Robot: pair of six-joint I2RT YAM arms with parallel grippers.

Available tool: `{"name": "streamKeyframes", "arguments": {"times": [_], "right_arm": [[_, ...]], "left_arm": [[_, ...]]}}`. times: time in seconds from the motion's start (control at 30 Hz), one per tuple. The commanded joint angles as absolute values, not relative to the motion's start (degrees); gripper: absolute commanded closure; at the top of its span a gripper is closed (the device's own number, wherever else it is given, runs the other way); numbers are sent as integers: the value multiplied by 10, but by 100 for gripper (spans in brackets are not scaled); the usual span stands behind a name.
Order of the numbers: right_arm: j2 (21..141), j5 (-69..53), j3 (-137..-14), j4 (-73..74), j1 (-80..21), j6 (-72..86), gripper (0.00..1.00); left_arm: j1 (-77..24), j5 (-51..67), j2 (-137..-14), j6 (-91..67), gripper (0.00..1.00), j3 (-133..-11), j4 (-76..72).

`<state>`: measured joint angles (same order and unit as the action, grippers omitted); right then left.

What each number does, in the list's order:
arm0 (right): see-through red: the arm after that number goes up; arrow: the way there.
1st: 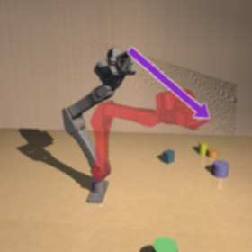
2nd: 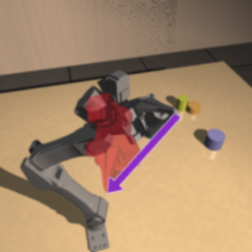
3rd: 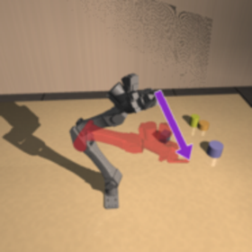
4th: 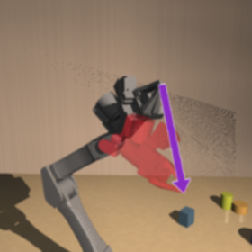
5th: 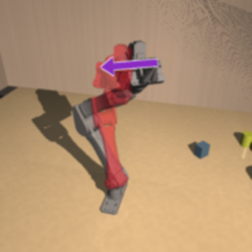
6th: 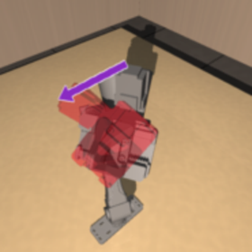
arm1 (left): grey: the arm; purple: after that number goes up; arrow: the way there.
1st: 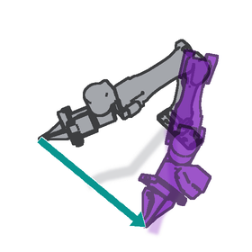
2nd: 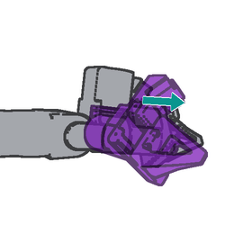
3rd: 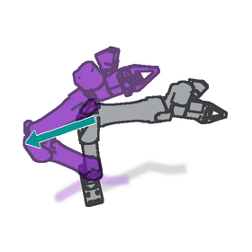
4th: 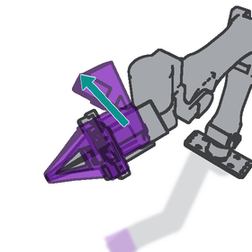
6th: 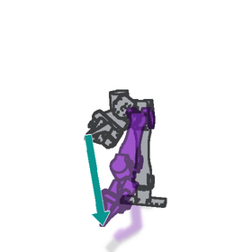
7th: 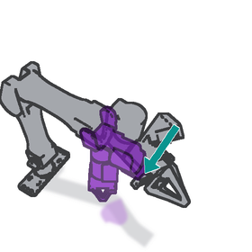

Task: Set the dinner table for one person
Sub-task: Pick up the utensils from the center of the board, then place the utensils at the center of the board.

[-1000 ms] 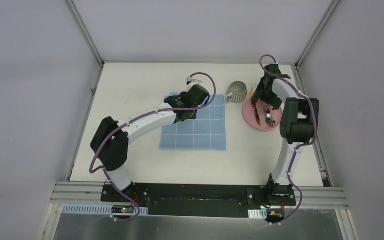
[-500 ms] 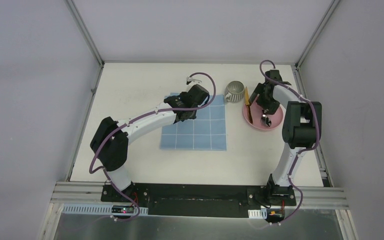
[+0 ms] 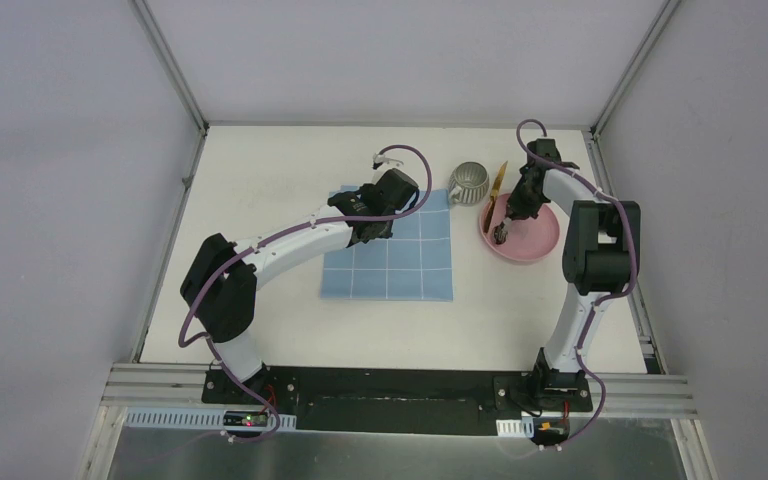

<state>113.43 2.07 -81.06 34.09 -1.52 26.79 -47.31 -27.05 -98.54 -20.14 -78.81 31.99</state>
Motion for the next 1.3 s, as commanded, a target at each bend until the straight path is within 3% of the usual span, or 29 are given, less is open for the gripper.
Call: {"name": "streamKeyframes", "arguments": {"times": [0.0, 0.43, 0.87, 1.27], "right_arm": [[1148, 18, -831, 334, -19, 272, 100], [1091, 53, -793, 323, -22, 278, 100], [920, 76, -734, 358, -53, 296, 100], [710, 72, -594, 468, -209, 367, 100]], "left_arm": [[-479, -279, -970, -207, 70, -797, 322], [-479, -277, -975, -207, 72, -798, 323], [-479, -291, -950, -207, 77, -792, 327], [-479, -309, -909, -212, 85, -772, 339]]}}
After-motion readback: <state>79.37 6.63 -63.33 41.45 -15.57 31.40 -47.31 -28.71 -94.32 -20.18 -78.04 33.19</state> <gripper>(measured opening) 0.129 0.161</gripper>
